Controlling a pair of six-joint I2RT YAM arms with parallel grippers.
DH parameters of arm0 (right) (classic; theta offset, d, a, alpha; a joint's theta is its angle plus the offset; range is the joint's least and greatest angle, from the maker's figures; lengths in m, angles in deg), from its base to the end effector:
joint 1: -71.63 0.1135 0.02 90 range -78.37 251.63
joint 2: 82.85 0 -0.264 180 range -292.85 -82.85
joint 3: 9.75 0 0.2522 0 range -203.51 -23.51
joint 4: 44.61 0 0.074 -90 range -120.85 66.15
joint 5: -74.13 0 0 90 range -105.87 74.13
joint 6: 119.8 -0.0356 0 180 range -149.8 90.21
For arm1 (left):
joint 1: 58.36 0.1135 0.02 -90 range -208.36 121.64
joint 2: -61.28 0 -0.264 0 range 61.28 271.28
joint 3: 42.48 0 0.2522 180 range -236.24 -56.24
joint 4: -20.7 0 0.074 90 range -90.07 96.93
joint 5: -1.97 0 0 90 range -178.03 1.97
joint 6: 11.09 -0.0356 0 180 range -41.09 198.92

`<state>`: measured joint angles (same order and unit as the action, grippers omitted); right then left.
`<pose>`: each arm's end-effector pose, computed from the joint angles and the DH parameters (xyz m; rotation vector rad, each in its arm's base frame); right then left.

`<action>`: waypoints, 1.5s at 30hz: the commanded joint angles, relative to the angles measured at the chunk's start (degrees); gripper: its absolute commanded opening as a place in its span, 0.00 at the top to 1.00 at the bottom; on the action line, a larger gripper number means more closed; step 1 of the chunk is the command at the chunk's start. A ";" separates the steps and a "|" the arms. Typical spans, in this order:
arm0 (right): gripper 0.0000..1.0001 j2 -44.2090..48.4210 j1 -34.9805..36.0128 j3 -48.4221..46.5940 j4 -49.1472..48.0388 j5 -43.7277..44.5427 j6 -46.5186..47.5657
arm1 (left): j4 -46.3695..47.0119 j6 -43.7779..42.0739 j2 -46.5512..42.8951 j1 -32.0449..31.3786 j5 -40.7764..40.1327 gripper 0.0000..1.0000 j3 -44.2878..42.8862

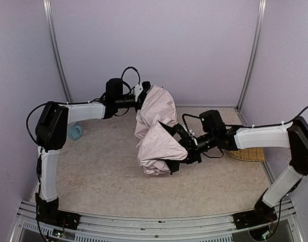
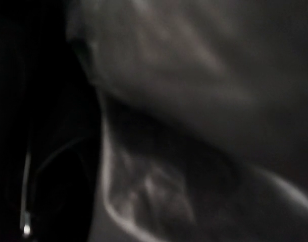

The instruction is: Put away the umbrella

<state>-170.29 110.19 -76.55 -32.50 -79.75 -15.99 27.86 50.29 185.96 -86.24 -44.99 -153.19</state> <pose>0.2300 0.2242 0.2398 -1.4780 1.4793 1.4370 0.4432 -0.2620 0.2579 1.2508 1.1445 -0.6218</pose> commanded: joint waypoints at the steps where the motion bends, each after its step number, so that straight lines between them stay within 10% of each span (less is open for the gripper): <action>1: 1.00 -10.49 2.71 2.24 -1.44 3.47 -5.11 | 2.79 -2.38 1.87 -0.13 -4.66 1.00 0.42; 16: 1.00 -22.79 4.13 1.53 1.80 4.08 -4.97 | 2.76 -6.95 9.90 -1.14 -21.62 0.97 0.84; 23: 1.00 -24.80 1.09 2.06 -0.93 4.62 -8.51 | 3.03 5.31 14.80 -0.64 -49.71 0.18 -9.28; 27: 1.00 -25.91 -0.28 2.79 -3.53 4.25 -10.61 | 0.86 12.60 8.94 -0.49 -59.01 0.06 -7.71; 36: 1.00 -27.96 -3.27 4.10 -9.91 1.31 -16.46 | -0.16 5.44 -34.15 -10.81 -21.32 0.24 40.55; 45: 1.00 -29.72 -3.67 2.16 -8.10 1.58 -15.84 | 3.68 3.04 -29.09 -21.10 -20.87 0.09 48.73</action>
<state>-197.28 107.18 -74.60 -45.98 -81.21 -29.04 31.60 53.38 149.79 -107.05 -67.89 -103.03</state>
